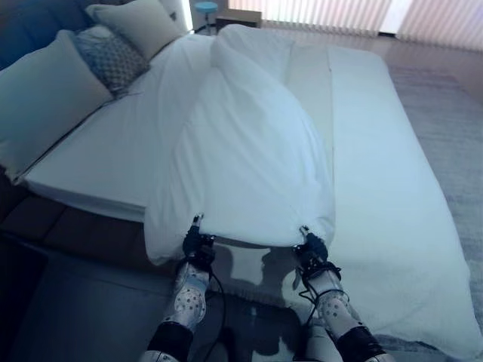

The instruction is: Make the bed

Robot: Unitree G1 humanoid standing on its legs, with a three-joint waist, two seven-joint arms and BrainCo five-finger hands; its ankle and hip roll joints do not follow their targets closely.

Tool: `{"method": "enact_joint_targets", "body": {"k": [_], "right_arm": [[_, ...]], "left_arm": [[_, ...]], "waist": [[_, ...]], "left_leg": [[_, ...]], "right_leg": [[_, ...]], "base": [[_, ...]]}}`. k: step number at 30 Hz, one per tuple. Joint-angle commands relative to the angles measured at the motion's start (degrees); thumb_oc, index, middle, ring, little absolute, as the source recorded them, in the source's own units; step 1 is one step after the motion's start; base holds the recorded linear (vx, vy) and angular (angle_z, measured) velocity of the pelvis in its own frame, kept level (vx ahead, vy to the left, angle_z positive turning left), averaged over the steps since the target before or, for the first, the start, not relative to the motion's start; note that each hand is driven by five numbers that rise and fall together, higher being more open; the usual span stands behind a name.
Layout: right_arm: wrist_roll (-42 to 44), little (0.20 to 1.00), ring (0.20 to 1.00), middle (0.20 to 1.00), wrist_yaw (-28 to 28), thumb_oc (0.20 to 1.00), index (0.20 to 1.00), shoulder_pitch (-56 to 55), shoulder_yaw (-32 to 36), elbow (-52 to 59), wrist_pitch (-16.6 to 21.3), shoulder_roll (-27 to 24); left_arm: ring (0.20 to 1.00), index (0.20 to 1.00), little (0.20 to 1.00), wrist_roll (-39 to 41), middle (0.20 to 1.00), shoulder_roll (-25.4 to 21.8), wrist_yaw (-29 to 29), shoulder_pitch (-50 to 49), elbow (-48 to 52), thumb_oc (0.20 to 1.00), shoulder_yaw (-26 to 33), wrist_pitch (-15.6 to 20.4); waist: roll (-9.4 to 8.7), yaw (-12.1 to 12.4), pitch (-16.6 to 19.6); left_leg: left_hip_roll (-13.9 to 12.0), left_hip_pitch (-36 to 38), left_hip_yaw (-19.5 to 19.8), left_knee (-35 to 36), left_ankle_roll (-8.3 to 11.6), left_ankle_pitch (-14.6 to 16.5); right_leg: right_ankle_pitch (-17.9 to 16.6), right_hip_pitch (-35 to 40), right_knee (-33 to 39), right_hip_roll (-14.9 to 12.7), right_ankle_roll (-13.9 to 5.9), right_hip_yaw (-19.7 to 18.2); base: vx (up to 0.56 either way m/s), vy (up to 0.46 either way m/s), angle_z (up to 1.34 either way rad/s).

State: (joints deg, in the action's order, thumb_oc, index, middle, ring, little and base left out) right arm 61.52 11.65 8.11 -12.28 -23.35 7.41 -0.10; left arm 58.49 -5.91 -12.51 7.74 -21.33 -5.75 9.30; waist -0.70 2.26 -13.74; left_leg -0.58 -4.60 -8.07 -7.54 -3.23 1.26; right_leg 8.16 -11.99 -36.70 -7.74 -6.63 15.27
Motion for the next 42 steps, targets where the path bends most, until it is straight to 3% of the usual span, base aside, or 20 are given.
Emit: {"method": "enact_joint_targets", "body": {"k": [1, 4, 9, 11, 13, 16, 19, 22, 23, 24, 25, 27, 29, 31, 32, 33, 35, 36, 37, 42], "right_arm": [[1.55, 0.200, 0.200, 0.200, 0.38, 0.200, 0.200, -2.15, 3.73, 1.31, 4.89, -5.69], [2.42, 0.200, 0.200, 0.200, 1.17, 0.200, 0.200, -3.00, 3.45, 0.43, 5.42, -5.85], [0.30, 0.200, 0.200, 0.200, 1.53, 0.200, 0.200, -3.72, 3.30, -0.47, 3.97, -7.17], [-0.66, 0.200, 0.200, 0.200, 1.11, 0.200, 0.200, -3.71, 3.42, -1.01, 3.32, -8.00], [-1.46, 0.200, 0.200, 0.200, 0.84, 0.200, 0.200, -3.88, 3.72, -1.84, 2.57, -8.65], [-2.11, 0.200, 0.200, 0.200, 0.71, 0.200, 0.200, -3.92, 4.01, -2.02, 2.12, -9.31], [-3.03, 0.200, 0.200, 0.200, 0.63, 0.200, 0.200, -4.39, 5.02, -1.41, 1.15, -10.76], [-3.49, 0.200, 0.200, 0.200, 0.63, 0.200, 0.200, -4.33, 5.59, -0.62, 0.85, -11.27], [-4.27, 0.200, 0.200, 0.200, 0.51, 0.200, 0.200, -5.05, 6.79, 0.23, 0.08, -11.29], [-4.28, 0.200, 0.200, 0.200, 0.51, 0.200, 0.200, -5.04, 6.80, 0.24, 0.08, -11.27], [-4.76, 0.200, 0.200, 0.200, 1.35, 0.200, 0.200, -5.01, 7.06, 0.59, 0.47, -10.98], [-4.15, 0.200, 0.200, 0.200, 1.37, 0.200, 0.200, -4.49, 7.29, 0.56, 1.17, -10.36], [-4.67, 0.200, 0.200, 0.200, 1.10, 0.200, 0.200, -3.56, 6.67, -0.94, 1.48, -10.06], [-4.35, 0.200, 0.200, 0.200, 0.67, 0.200, 0.200, -2.50, 6.38, -1.89, 2.10, -9.77], [-5.10, 0.200, 0.200, 0.200, 0.21, 0.200, 0.200, -2.33, 5.76, -2.12, 2.25, -9.73], [-5.10, 0.200, 0.200, 0.200, 0.20, 0.200, 0.200, -2.32, 5.76, -2.12, 2.25, -9.72], [-5.15, 0.200, 0.200, 0.200, -0.28, 0.200, 0.200, -2.65, 4.67, -2.62, 2.13, -9.14], [-5.15, 0.200, 0.200, 0.200, -0.28, 0.200, 0.200, -2.64, 4.67, -2.61, 2.13, -9.14], [-4.60, 0.200, 0.200, 0.200, -0.08, 0.200, 0.200, -3.26, 4.23, -2.70, 2.46, -8.86], [-4.20, 0.200, 0.200, 0.200, 1.15, 0.200, 0.200, -5.40, 4.42, -2.69, 3.06, -8.65]], "left_arm": [[0.200, 0.200, 0.200, -3.52, 0.200, -6.62, -2.74, -1.50, 4.75, 0.200, 8.71, 6.43], [0.200, 0.200, 0.200, -3.24, 0.200, -5.67, -3.07, -1.67, 2.73, 0.200, 8.26, 5.60], [0.200, 0.200, 0.200, -4.50, 0.200, -5.05, -2.80, -2.53, 2.94, 0.200, 8.79, 5.43], [0.200, 0.200, 0.200, -4.88, 0.200, -5.27, -2.72, -2.69, 2.96, 0.200, 9.03, 5.47], [0.200, 0.200, 0.200, -5.02, 0.200, -5.58, -2.91, -3.32, 2.66, 0.200, 9.72, 5.84], [0.200, 0.200, 0.200, -4.65, 0.200, -5.63, -3.15, -3.52, 2.53, 0.200, 10.46, 6.18], [0.200, 0.200, 0.200, -4.06, 0.200, -6.33, -2.90, -3.02, 1.24, 0.200, 10.44, 6.14], [0.200, 0.200, 0.200, -3.80, 0.200, -7.06, -2.18, -2.12, 0.61, 0.200, 9.53, 6.07], [0.200, 0.200, 0.200, -3.60, 0.200, -7.05, -1.45, -1.80, 0.54, 0.200, 8.14, 6.00], [0.200, 0.200, 0.200, -3.60, 0.200, -7.07, -1.45, -1.79, 0.54, 0.200, 8.14, 6.00], [0.200, 0.200, 0.200, -4.05, 0.200, -7.95, -1.22, -0.99, 0.54, 0.200, 6.78, 5.89], [0.200, 0.200, 0.200, -4.03, 0.200, -8.39, -1.48, -0.88, 0.11, 0.200, 6.87, 5.91], [0.200, 0.200, 0.200, -5.14, 0.200, -8.44, -1.61, -1.20, 0.42, 0.200, 6.92, 5.64], [0.200, 0.200, 0.200, -4.86, 0.200, -7.98, -1.24, -0.94, 0.52, 0.200, 6.70, 5.86], [0.200, 0.200, 0.200, -5.17, 0.200, -7.74, -1.20, -1.29, 1.80, 0.200, 6.90, 5.43], [0.200, 0.200, 0.200, -5.18, 0.200, -7.74, -1.22, -1.29, 1.82, 0.200, 6.91, 5.42], [0.200, 0.200, 0.200, -5.10, 0.200, -6.86, -1.51, -2.13, 2.51, 0.200, 7.34, 5.05], [0.200, 0.200, 0.200, -5.10, 0.200, -6.87, -1.52, -2.12, 2.52, 0.200, 7.33, 5.04], [0.200, 0.200, 0.200, -4.91, 0.200, -5.92, -1.44, -2.49, 1.55, 0.200, 6.40, 4.57], [0.200, 0.200, 0.200, -4.44, 0.200, -2.65, -1.61, -4.30, 0.28, 0.200, 5.64, 3.93]], "waist": [[-1.54, 1.96, 3.67], [-0.87, 1.27, 5.00], [0.60, 0.83, 3.75], [0.22, 0.12, 3.90], [-0.48, -0.27, 5.23], [-0.46, -0.35, 5.75], [0.79, -0.88, 6.67], [0.65, -0.88, 6.53], [-0.83, -1.75, 6.65], [-0.96, -1.82, 6.79], [-1.75, -2.05, 5.74], [-1.62, -1.85, 5.53], [0.24, -1.57, 5.48], [1.13, -1.43, 5.64], [0.72, -0.43, 5.65], [0.75, -0.53, 5.70], [-1.01, 0.38, 5.82], [-0.95, 0.37, 5.89], [-1.79, 0.11, 6.28], [-2.04, -0.15, 7.29]], "left_leg": [[5.75, -0.65, 5.64, 5.95, 4.12, -2.16], [7.19, -2.17, 5.54, 5.66, 5.14, -3.44], [6.92, -5.26, 5.96, -2.50, 7.52, -1.96], [3.47, -4.11, 5.71, -3.45, 6.56, 0.32], [-2.22, -2.46, 10.42, -3.31, 6.27, 0.06], [-6.72, -2.34, 15.11, -3.86, 7.34, -3.21], [-15.39, -0.44, 17.64, 1.93, 11.16, -8.74], [-14.45, -0.91, 18.77, -1.40, 12.52, -5.44], [-10.40, -1.43, 16.91, -6.05, 12.03, 4.34], [-10.21, -1.65, 16.93, -6.07, 11.97, 4.24], [-7.34, -1.63, 13.14, -7.84, 10.38, 7.08], [-6.38, -1.33, 11.01, -6.13, 9.47, 6.18], [-4.46, -0.19, 8.86, -2.10, 8.08, 4.01], [-2.87, 1.57, 7.72, 3.30, 6.64, 0.76], [-1.09, 2.90, 6.36, 6.00, 6.32, -0.47], [-1.11, 2.85, 6.47, 6.11, 6.33, -0.63], [2.95, 3.80, 5.26, 7.44, 6.48, -1.92], [2.88, 3.70, 5.28, 7.49, 6.49, -2.02], [4.47, 4.03, 6.06, 8.04, 6.32, -2.74], [6.87, 1.63, 6.96, 6.05, 6.43, -3.10]], "right_leg": [[-1.83, 9.17, 19.58, 6.51, 1.78, 0.19], [-1.40, 12.14, 28.63, 9.16, 3.88, -4.85], [-3.25, 13.30, 32.06, 5.75, 3.39, -2.61], [-4.04, 12.55, 31.69, 3.28, 2.43, -2.53], [-4.76, 11.14, 31.75, -0.03, 1.37, -4.31], [-5.75, 10.25, 31.28, -2.35, -0.07, -5.90], [-7.35, 10.33, 30.14, -6.87, -3.69, -9.56], [-9.35, 10.09, 29.94, -9.48, -4.95, -11.45], [-18.12, 10.95, 32.20, -14.98, -6.26, -12.16], [-18.23, 10.82, 32.28, -15.16, -6.32, -12.14], [-25.60, 8.61, 32.70, -17.98, -4.63, -10.36], [-25.65, 6.56, 32.11, -18.27, -4.08, -7.59], [-19.48, 5.93, 26.36, -15.26, -2.33, -3.81], [-12.36, 5.49, 19.94, -9.24, -0.47, -2.21], [-7.36, 6.92, 17.07, -4.25, 0.11, 2.65], [-7.48, 6.95, 17.23, -4.21, 0.14, 2.78], [-3.71, 9.28, 17.74, 4.10, -0.20, 3.36], [-3.91, 9.28, 17.98, 4.20, -0.17, 3.40], [-2.08, 9.78, 20.50, 8.73, 2.06, -1.77], [-4.63, 13.63, 33.11, 9.75, 4.13, -4.44]], "base": [[-0.14, 0.048, -0.21], [-0.08, 0.071, -0.40], [-0.09, 0.172, 0.38], [-0.06, 0.253, 0.15], [0.03, 0.402, -0.17], [0.05, 0.278, -0.10], [0.12, 0.672, -0.12], [0.05, 0.738, -0.15], [0.04, 0.504, -0.27], [-0.02, 1.000, -0.17], [-0.06, 0.506, 0.09], [-0.10, 0.718, -0.65], [-0.08, 0.849, -0.86], [-0.05, 0.717, -0.09], [-0.05, 0.517, -0.09], [-0.07, 0.447, -0.08], [-0.07, 0.312, -0.05], [-0.09, 0.284, -0.02], [-0.05, 0.122, -0.10], [-0.04, 0.108, 0.18]]}}
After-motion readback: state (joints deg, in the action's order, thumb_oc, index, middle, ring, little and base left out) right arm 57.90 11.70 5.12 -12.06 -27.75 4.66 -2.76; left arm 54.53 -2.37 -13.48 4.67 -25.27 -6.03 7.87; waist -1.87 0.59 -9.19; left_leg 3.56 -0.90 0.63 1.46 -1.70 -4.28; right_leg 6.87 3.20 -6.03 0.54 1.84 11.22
